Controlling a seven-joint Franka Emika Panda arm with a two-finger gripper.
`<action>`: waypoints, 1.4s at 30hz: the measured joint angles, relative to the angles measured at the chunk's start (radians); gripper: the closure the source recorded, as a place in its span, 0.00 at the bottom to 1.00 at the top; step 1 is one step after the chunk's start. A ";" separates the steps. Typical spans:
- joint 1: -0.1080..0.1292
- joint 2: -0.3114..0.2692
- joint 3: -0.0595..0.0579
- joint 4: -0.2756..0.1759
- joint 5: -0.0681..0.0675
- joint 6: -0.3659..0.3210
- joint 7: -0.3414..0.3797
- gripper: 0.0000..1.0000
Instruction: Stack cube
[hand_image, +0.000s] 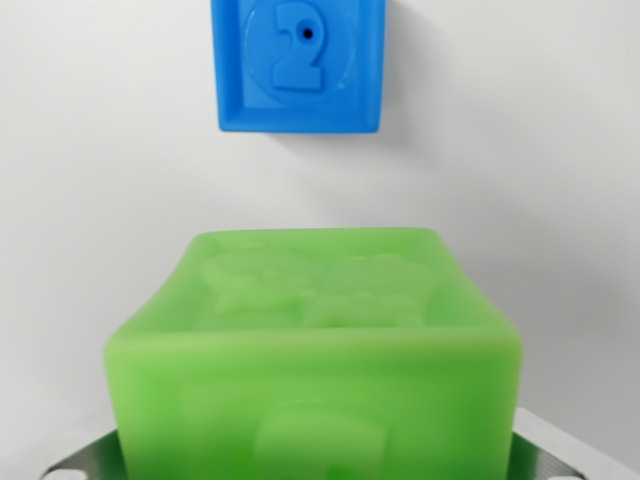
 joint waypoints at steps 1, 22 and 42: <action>0.002 0.001 0.000 0.005 0.000 -0.003 0.000 1.00; 0.049 0.022 0.006 0.099 -0.002 -0.076 0.005 1.00; 0.086 0.050 0.010 0.191 -0.004 -0.139 0.006 1.00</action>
